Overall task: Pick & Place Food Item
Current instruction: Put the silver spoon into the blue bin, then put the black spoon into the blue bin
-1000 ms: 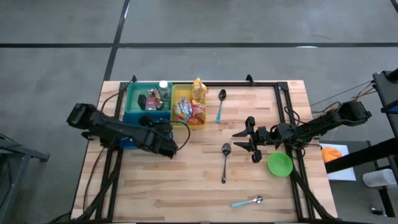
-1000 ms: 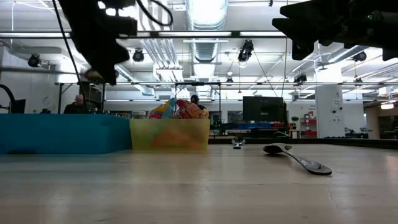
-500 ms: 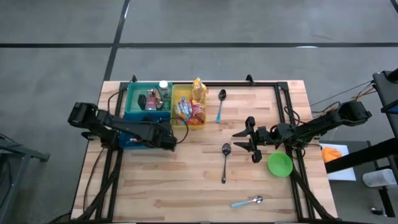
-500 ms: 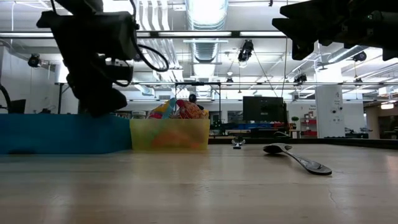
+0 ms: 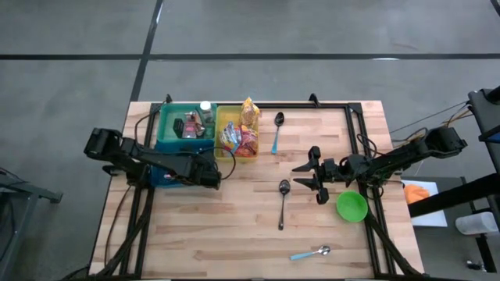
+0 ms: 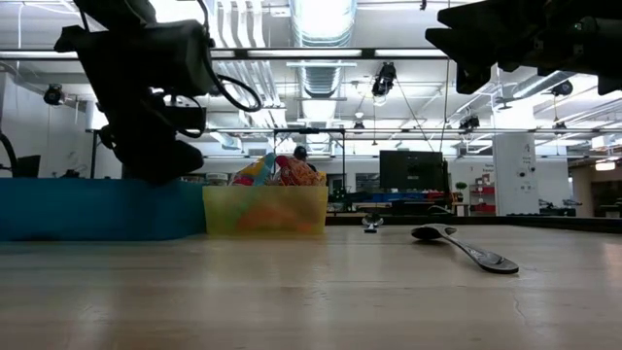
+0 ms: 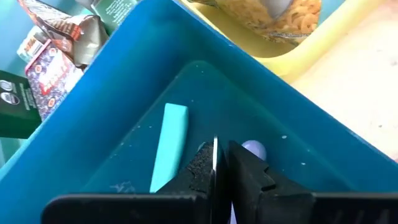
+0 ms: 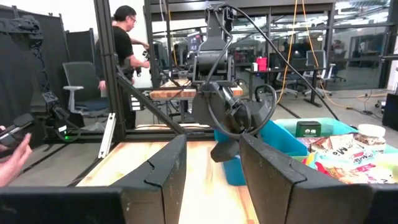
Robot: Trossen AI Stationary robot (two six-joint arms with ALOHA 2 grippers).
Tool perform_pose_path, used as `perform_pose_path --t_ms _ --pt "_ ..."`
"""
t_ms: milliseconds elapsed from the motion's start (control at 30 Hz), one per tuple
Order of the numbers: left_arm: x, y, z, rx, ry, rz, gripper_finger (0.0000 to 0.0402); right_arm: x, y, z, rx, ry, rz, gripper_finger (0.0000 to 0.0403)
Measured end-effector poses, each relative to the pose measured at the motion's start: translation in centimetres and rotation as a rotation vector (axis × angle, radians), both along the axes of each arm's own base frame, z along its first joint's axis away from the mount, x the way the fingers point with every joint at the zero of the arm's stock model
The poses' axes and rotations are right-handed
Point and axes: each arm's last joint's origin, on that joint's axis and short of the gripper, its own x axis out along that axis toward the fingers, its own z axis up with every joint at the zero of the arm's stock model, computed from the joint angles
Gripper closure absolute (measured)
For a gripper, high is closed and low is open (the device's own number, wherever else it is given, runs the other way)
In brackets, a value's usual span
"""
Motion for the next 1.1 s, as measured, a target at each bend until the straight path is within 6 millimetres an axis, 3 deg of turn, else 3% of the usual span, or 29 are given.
perform_pose_path --t_ms 567,1100 --pt "-0.4 0.0 1.2 -0.035 -0.020 -0.037 0.0349 0.0 0.0 0.0 0.002 0.001 0.000 0.0256" --pt "-0.5 0.0 1.2 -0.045 -0.019 -0.041 0.0175 0.0 0.0 0.0 0.002 0.000 0.000 0.0256"
